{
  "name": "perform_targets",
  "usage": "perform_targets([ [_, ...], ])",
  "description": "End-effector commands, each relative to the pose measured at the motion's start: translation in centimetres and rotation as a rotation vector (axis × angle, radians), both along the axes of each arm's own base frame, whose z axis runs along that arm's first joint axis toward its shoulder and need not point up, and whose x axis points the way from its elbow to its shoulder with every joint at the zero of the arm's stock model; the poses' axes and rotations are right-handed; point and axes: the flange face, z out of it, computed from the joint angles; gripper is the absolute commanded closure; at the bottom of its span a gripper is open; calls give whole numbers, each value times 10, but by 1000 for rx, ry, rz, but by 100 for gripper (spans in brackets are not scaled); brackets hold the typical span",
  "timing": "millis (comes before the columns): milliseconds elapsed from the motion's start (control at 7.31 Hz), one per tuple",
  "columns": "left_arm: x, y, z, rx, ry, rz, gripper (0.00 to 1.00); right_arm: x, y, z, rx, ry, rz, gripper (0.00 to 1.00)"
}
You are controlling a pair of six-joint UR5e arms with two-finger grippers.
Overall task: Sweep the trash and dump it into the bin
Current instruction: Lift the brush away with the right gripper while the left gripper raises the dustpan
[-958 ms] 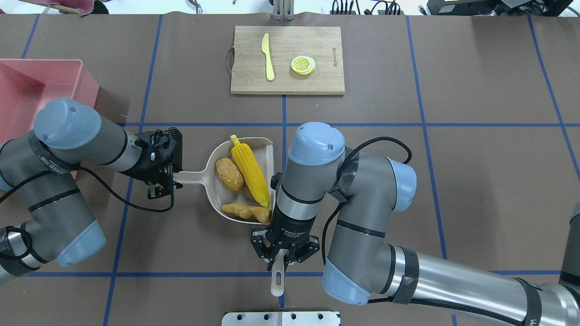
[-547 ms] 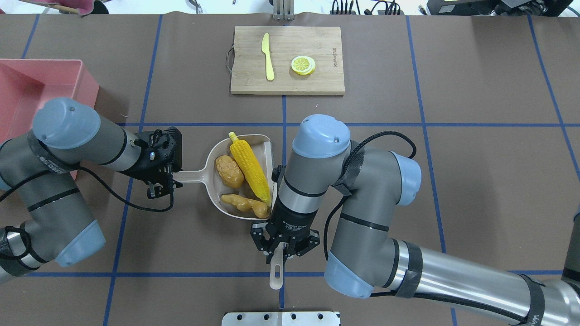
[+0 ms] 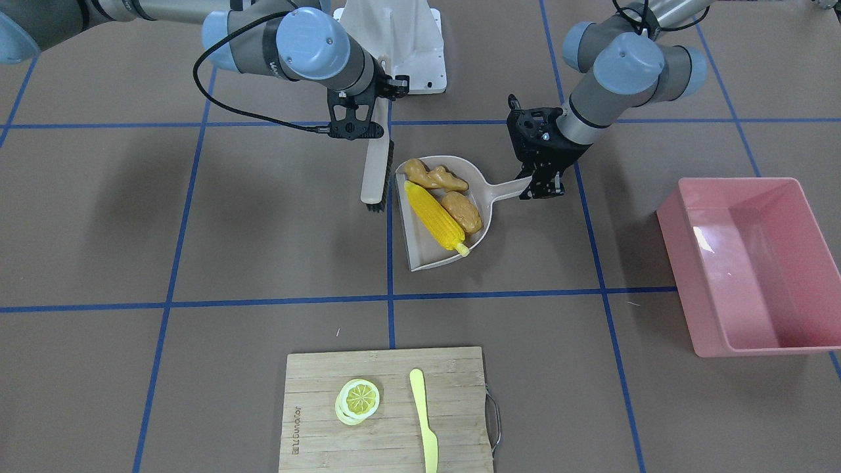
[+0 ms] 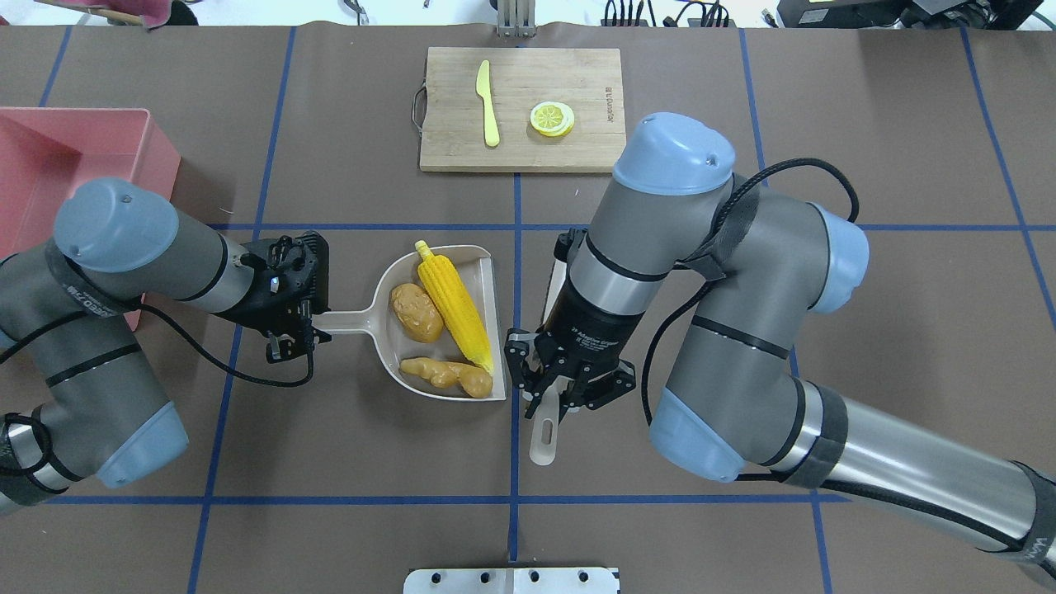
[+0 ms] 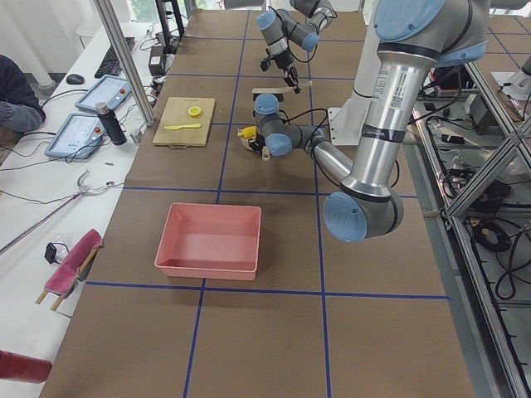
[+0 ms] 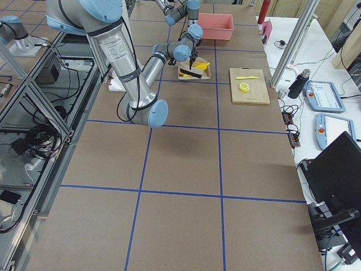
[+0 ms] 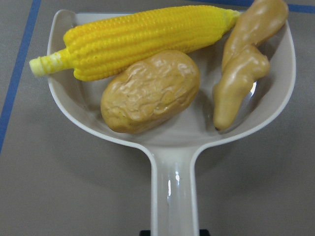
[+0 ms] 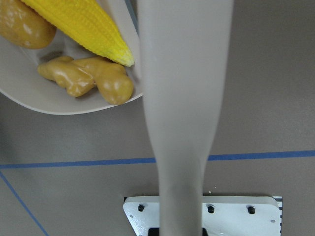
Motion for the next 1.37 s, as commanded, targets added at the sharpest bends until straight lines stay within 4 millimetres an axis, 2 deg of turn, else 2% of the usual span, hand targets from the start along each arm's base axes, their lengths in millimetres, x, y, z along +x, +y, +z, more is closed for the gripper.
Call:
perform_targets([
  [0, -2, 1, -1, 4, 11, -2, 100, 43, 1, 21, -14, 26, 36, 100],
  [137, -3, 2, -2, 13, 26, -3, 100, 64, -2, 29, -8, 27, 63, 100],
  [410, -9, 6, 7, 26, 72, -14, 100, 99, -8, 57, 56, 41, 112, 100],
  [684, -12, 8, 4, 43, 126, -24, 100, 111, -19, 78, 169, 73, 110, 100],
  [1094, -15, 11, -2, 14, 204, -59, 100, 150, -43, 94, 302, 117, 32, 100],
  [1231, -23, 9, -6, -8, 241, -88, 100, 160, -49, 99, 320, 127, 16, 100],
])
